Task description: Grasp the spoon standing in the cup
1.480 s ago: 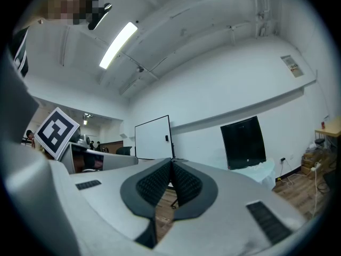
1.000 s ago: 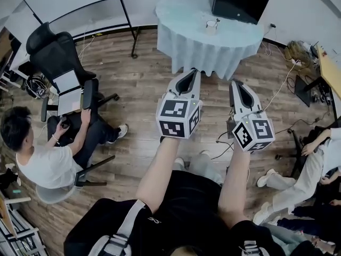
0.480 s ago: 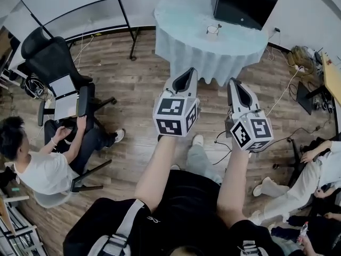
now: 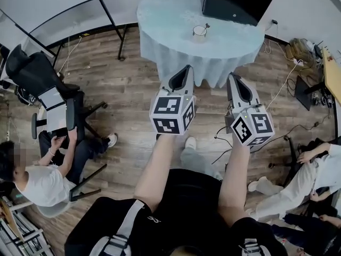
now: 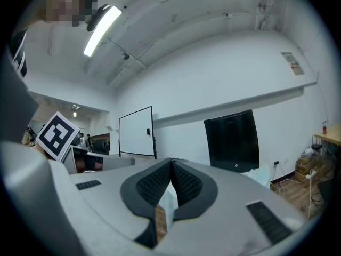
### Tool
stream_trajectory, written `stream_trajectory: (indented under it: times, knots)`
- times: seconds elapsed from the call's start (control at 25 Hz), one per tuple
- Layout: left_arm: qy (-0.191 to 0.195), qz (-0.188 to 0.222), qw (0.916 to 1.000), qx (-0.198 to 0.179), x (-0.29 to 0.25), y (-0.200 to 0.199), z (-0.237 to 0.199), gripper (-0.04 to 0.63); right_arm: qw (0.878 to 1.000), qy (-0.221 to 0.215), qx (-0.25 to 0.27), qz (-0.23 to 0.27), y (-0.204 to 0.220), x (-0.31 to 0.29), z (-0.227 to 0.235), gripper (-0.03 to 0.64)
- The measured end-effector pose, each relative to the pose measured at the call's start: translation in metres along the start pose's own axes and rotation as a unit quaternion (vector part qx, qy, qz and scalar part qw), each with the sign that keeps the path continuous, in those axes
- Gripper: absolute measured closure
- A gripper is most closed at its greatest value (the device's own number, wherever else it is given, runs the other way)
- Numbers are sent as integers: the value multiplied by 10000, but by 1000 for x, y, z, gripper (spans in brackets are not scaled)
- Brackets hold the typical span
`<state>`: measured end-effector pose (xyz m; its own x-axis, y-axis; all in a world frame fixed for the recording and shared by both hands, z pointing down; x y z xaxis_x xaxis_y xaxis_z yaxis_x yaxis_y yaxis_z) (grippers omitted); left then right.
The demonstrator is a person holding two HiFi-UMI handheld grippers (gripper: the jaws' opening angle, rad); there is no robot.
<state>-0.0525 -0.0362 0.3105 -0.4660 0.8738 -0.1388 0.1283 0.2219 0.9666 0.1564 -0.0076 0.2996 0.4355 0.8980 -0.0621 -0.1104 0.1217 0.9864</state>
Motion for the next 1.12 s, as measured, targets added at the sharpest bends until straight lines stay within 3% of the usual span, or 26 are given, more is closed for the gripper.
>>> stream_trajectory:
  times: [0.44,0.8,1.12]
  knots:
    - [-176,273,9993,-181,-81,-28,14,592,9994,-183,-43,292,-28,-47,82,612]
    - [-494,442,9966,-493,-89,-50,-5,592,9967,-628,-38,518,-41,-90,80,612]
    - [-423,285,9983,-284,-137,-39,-39,592,9983,-493,-13,319,-28,-135,97,612]
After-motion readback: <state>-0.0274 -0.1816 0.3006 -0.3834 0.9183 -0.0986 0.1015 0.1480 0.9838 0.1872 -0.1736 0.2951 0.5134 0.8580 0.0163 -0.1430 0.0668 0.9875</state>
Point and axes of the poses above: the fingertips, and each gripper's own axes: x backward along the fingers, z to its right, y out of its underside, the point moved 10 cm from there along x, backward along the fingers, and after that the axes turned 3 degrees about -x, right-handed, at the moved point
